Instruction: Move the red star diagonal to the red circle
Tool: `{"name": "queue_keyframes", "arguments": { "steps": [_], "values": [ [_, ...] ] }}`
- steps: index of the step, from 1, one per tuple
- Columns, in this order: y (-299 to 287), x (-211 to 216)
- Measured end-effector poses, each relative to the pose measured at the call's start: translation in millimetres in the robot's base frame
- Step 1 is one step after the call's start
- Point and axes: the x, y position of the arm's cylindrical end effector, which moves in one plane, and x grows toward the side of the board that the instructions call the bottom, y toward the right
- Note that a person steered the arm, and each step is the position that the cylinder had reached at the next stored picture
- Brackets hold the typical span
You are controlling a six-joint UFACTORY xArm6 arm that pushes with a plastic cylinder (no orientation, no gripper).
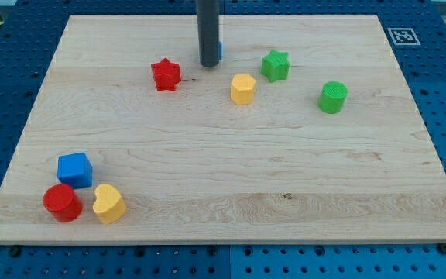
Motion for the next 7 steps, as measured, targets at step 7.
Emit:
{"name": "queue_keyframes", "arguments": {
  "steps": [7],
  "values": [
    [-90,95]
  ]
}}
